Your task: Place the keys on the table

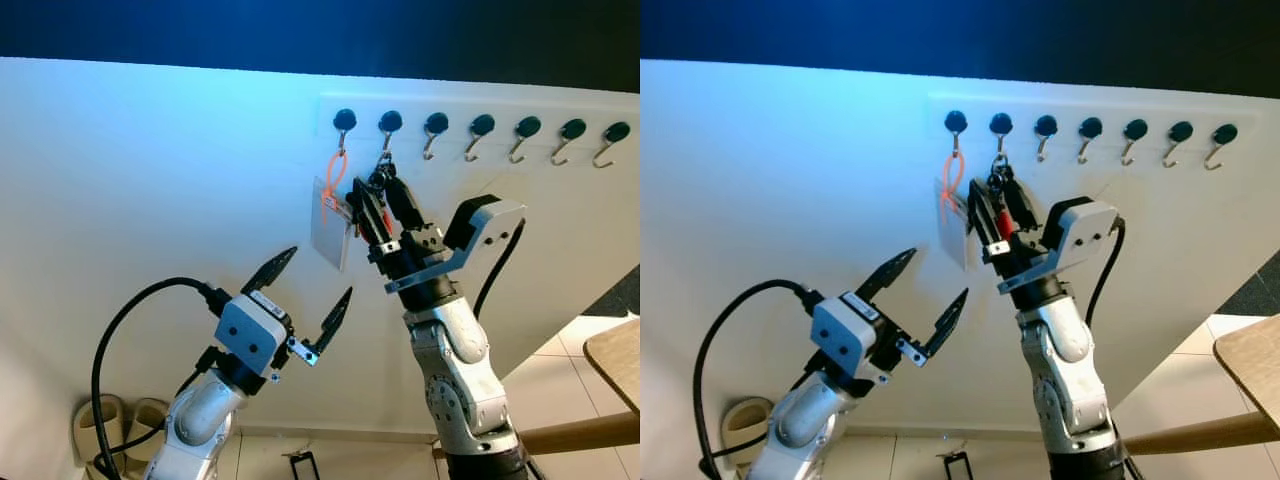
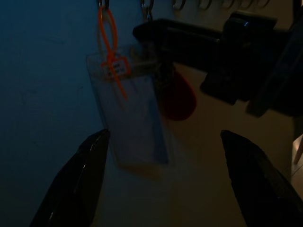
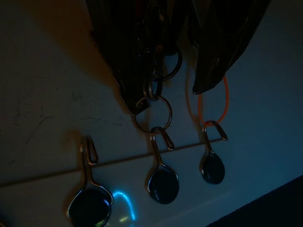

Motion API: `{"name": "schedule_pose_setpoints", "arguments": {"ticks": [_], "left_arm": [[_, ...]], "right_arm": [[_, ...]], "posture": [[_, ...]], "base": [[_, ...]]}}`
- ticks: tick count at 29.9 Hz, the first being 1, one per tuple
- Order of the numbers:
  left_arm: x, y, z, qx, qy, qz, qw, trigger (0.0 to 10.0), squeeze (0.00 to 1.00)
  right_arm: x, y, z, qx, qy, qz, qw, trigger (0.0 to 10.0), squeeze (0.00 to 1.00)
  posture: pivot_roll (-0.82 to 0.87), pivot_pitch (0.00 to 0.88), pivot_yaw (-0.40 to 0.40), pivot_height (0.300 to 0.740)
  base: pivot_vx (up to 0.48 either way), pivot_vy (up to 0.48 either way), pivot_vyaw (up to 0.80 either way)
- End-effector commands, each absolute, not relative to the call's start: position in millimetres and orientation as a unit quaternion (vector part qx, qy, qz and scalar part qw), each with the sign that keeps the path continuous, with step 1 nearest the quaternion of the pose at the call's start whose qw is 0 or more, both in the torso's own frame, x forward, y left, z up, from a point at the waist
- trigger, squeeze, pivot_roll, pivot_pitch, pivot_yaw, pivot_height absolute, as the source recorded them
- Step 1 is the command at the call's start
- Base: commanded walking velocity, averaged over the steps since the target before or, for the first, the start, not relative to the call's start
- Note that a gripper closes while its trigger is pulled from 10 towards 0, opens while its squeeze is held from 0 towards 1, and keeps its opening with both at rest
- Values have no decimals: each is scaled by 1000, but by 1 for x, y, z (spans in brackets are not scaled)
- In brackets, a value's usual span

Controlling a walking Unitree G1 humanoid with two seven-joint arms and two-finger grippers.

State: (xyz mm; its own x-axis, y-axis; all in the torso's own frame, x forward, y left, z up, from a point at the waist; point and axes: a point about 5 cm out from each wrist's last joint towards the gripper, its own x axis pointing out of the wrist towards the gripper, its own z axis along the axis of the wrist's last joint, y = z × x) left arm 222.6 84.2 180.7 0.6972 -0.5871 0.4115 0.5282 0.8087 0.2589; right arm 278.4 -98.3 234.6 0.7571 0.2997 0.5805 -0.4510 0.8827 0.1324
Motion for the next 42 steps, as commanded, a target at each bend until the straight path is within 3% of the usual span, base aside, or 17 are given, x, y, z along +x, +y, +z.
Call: {"name": "schedule_pose_setpoints", "arguments": {"ticks": [1,25,26,28,29,30,40,42], "left_arm": [[219,80,185,47,-251,-314,914,10000,0],[222,78,194,54,-267,-313,910,10000,0],[222,79,195,53,-268,-313,910,10000,0],[222,79,195,52,-268,-312,910,10000,0],[222,79,195,51,-268,-313,910,10000,0],[222,79,195,51,-268,-313,910,10000,0],[221,75,197,43,-267,-327,906,10000,0],[222,75,198,43,-269,-325,906,10000,0]], "right_arm": [[282,-106,232,132,-280,175,935,10000,0],[275,-95,237,80,-302,194,930,10000,0],[275,-95,237,80,-302,195,930,8314,0],[275,-94,238,81,-302,195,930,8314,0],[275,-93,238,80,-302,196,929,6118,0],[275,-93,238,79,-302,197,929,5216,0],[277,-92,240,74,-306,196,929,4588,0],[277,-92,240,75,-306,196,929,3686,0]], "posture": [[52,100,-52,740],[50,102,-51,740],[50,102,-51,740],[50,102,-51,740],[50,102,-50,740],[50,102,-50,740],[51,103,-49,740],[51,103,-49,740]], "base": [[0,0,0],[0,0,0],[0,0,0],[0,0,0],[0,0,0],[0,0,0],[0,0,0],[0,0,0]]}}
